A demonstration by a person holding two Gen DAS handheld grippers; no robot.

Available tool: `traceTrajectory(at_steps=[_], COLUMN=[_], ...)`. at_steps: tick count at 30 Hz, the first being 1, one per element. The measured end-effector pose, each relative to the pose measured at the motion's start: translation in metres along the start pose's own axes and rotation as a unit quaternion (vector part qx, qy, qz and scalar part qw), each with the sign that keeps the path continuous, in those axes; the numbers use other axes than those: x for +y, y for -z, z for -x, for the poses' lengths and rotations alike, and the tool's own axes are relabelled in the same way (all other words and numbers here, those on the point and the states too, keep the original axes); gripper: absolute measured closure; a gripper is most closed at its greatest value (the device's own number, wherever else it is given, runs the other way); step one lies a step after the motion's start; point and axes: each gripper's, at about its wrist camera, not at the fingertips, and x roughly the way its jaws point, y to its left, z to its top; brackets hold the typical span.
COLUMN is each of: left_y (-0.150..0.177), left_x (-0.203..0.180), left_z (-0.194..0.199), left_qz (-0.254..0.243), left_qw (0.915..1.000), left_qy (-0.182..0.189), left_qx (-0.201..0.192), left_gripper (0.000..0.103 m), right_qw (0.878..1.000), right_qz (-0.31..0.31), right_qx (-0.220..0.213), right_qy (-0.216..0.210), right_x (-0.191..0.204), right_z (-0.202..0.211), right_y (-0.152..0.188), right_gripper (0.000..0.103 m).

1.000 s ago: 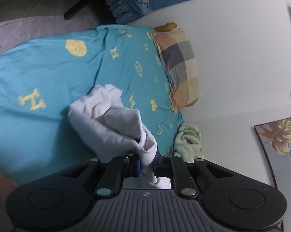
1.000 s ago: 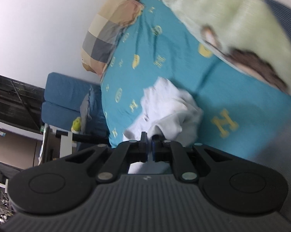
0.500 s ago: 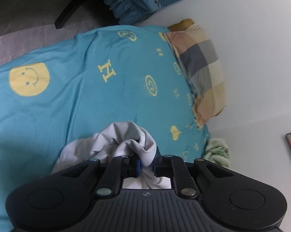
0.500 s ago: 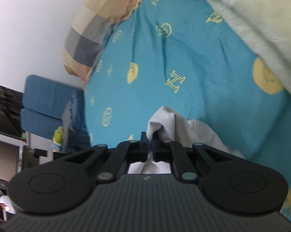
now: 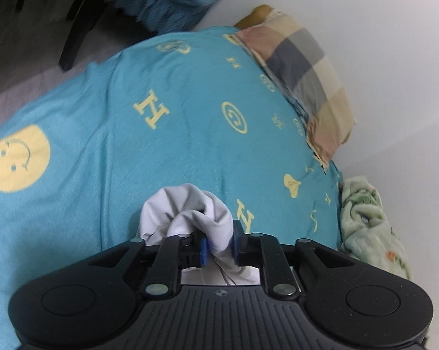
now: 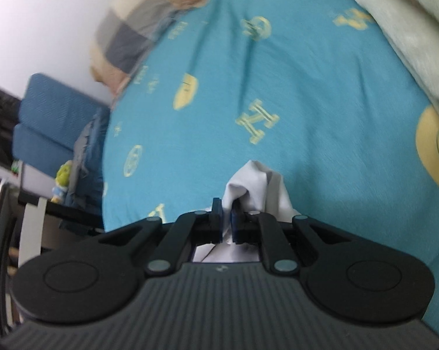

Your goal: Fold clothes

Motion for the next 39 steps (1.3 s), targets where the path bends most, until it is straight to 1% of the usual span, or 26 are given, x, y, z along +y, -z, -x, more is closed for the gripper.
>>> traceTrajectory(at_steps=[2, 4, 5, 6, 7, 8, 9, 10, 11, 12, 13, 15, 16, 18, 20, 22, 24, 25, 27, 30, 35, 37, 39], left_y=[0.005, 0.01, 0.013, 0.017, 0.021, 0.026, 0.029, 0.033, 0.037, 0.041, 0.044, 0.046, 0.047, 0.048, 0.048, 0.048, 0.051, 0.052, 0.056, 0.06, 0.059, 0.06, 0.06], left_x=[-0.008, -0.016, -0.022, -0.028, -0.034, -0.04, -0.045, -0.051, -0.056, -0.06, -0.063, -0.064, -0.065, -0.066, -0.059, -0.05, -0.045, -0.044, -0.044, -0.045, -0.047, -0.051, -0.057], left_z=[0.004, 0.008, 0.01, 0.013, 0.019, 0.024, 0.028, 0.031, 0.033, 0.035, 0.033, 0.022, 0.016, 0.004, -0.012, -0.026, -0.034, -0.037, -0.04, -0.045, -0.045, -0.039, -0.03], left_qz=[-0.045, -0.086, -0.106, -0.126, -0.145, -0.164, -0.181, -0.198, -0.212, -0.226, -0.235, -0.251, -0.258, -0.273, -0.28, -0.285, -0.297, -0.305, -0.321, -0.337, -0.332, -0.331, -0.326], left_qw=[0.999, 0.9962, 0.9942, 0.9918, 0.9889, 0.9855, 0.9822, 0.9788, 0.9757, 0.9725, 0.9704, 0.967, 0.965, 0.9603, 0.9568, 0.9536, 0.9493, 0.9463, 0.9404, 0.9342, 0.9353, 0.9353, 0.9371], left_qy=[-0.001, -0.006, -0.007, -0.008, -0.006, -0.004, -0.002, -0.001, 0.002, 0.005, 0.006, -0.017, -0.029, -0.052, -0.077, -0.096, -0.103, -0.105, -0.111, -0.116, -0.12, -0.123, -0.125], left_qx=[-0.007, -0.013, -0.017, -0.021, -0.032, -0.042, -0.05, -0.055, -0.056, -0.058, -0.054, -0.042, -0.035, -0.022, -0.004, 0.013, 0.016, 0.017, 0.019, 0.021, 0.018, 0.013, 0.008], left_gripper=[0.081, 0.074, 0.062, 0.05, 0.046, 0.039, 0.033, 0.03, 0.027, 0.027, 0.027, 0.027, 0.027, 0.027, 0.027, 0.029, 0.029, 0.029, 0.028, 0.026, 0.026, 0.027, 0.027], right_qw=[0.999, 0.996, 0.994, 0.992, 0.99, 0.988, 0.986, 0.984, 0.98, 0.976, 0.972, 0.964, 0.961, 0.952, 0.945, 0.943, 0.942, 0.943, 0.94, 0.935, 0.937, 0.938, 0.94], right_qz=[0.039, 0.088, 0.108, 0.123, 0.133, 0.143, 0.152, 0.164, 0.177, 0.194, 0.212, 0.248, 0.265, 0.299, 0.323, 0.33, 0.331, 0.328, 0.337, 0.349, 0.343, 0.34, 0.336], right_qx=[-0.012, -0.027, -0.034, -0.038, -0.041, -0.045, -0.053, -0.066, -0.08, -0.09, -0.088, -0.079, -0.071, -0.062, -0.052, -0.042, -0.029, -0.021, -0.012, -0.015, -0.018, -0.021, -0.028], right_qy=[0.001, 0.004, 0.001, -0.004, -0.011, -0.019, -0.028, -0.031, -0.033, -0.037, -0.041, -0.049, -0.044, -0.023, 0.002, 0.026, 0.045, 0.049, 0.059, 0.065, 0.061, 0.059, 0.053], right_x=[0.011, 0.024, 0.029, 0.033, 0.037, 0.04, 0.043, 0.046, 0.05, 0.054, 0.057, 0.063, 0.066, 0.069, 0.07, 0.067, 0.062, 0.059, 0.056, 0.055, 0.054, 0.056, 0.059], right_z=[0.007, 0.014, 0.018, 0.021, 0.024, 0.027, 0.031, 0.034, 0.038, 0.04, 0.039, 0.034, 0.029, 0.015, -0.002, -0.021, -0.039, -0.046, -0.055, -0.059, -0.056, -0.051, -0.041], right_y=[0.001, 0.005, 0.007, 0.01, 0.013, 0.016, 0.02, 0.023, 0.026, 0.029, 0.03, 0.033, 0.035, 0.038, 0.038, 0.037, 0.038, 0.04, 0.046, 0.051, 0.05, 0.049, 0.048], right_gripper=[0.092, 0.091, 0.091, 0.085, 0.07, 0.062, 0.044, 0.035, 0.032, 0.028, 0.028, 0.028, 0.029, 0.029, 0.029, 0.03, 0.03, 0.03, 0.03, 0.029, 0.029, 0.03, 0.03])
